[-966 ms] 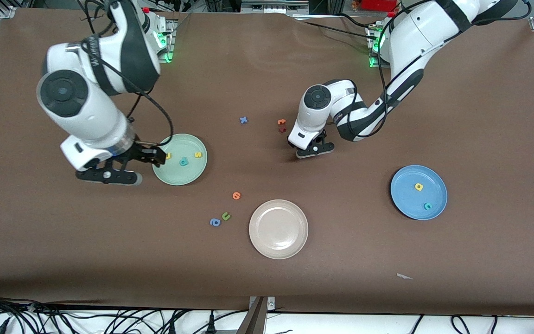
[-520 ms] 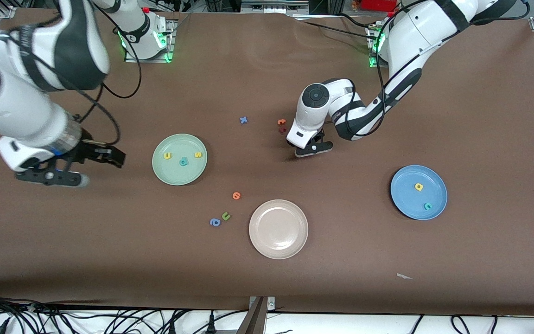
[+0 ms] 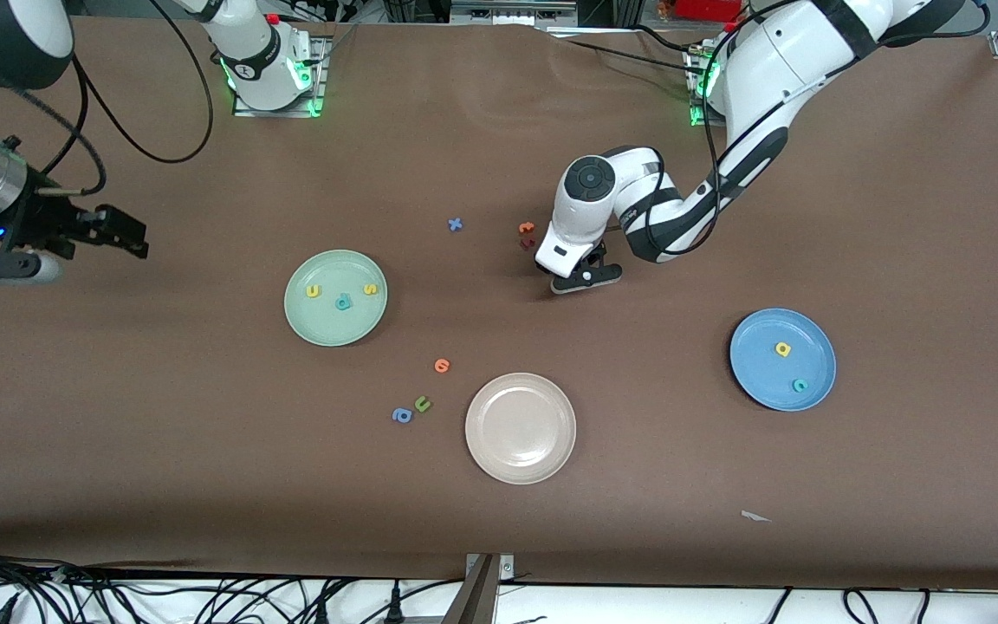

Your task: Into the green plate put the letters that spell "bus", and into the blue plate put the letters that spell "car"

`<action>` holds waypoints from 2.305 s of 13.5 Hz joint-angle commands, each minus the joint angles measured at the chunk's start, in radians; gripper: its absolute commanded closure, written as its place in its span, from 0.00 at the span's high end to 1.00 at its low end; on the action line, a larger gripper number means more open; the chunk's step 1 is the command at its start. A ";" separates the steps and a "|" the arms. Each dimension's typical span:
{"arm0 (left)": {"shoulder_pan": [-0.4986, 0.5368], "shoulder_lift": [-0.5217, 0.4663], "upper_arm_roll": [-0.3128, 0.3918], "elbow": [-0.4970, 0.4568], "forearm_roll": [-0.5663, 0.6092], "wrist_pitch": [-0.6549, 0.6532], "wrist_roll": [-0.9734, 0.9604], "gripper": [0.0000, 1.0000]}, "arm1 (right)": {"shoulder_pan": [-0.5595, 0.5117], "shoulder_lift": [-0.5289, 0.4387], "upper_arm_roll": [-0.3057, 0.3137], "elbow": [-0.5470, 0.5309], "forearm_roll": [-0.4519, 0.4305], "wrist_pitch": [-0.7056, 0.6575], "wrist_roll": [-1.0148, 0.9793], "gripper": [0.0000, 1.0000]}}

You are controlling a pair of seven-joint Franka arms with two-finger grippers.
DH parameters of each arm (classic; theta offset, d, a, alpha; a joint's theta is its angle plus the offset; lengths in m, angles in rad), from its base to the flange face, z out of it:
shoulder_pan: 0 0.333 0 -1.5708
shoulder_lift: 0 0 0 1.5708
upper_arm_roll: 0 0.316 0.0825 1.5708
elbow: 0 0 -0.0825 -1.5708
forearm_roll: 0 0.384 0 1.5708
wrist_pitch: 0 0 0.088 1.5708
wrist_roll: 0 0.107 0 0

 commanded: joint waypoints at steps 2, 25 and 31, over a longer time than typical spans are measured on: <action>-0.002 0.015 0.008 0.041 0.033 -0.017 -0.010 0.22 | -0.105 -0.059 0.076 -0.095 0.010 0.108 -0.021 1.00; 0.211 0.013 0.306 0.437 -0.085 -0.463 1.241 0.19 | -0.105 -0.022 0.072 0.006 0.033 0.024 0.064 1.00; 0.228 0.007 0.323 0.469 -0.093 -0.463 1.301 1.00 | -0.102 -0.020 0.075 0.007 0.033 0.018 0.064 1.00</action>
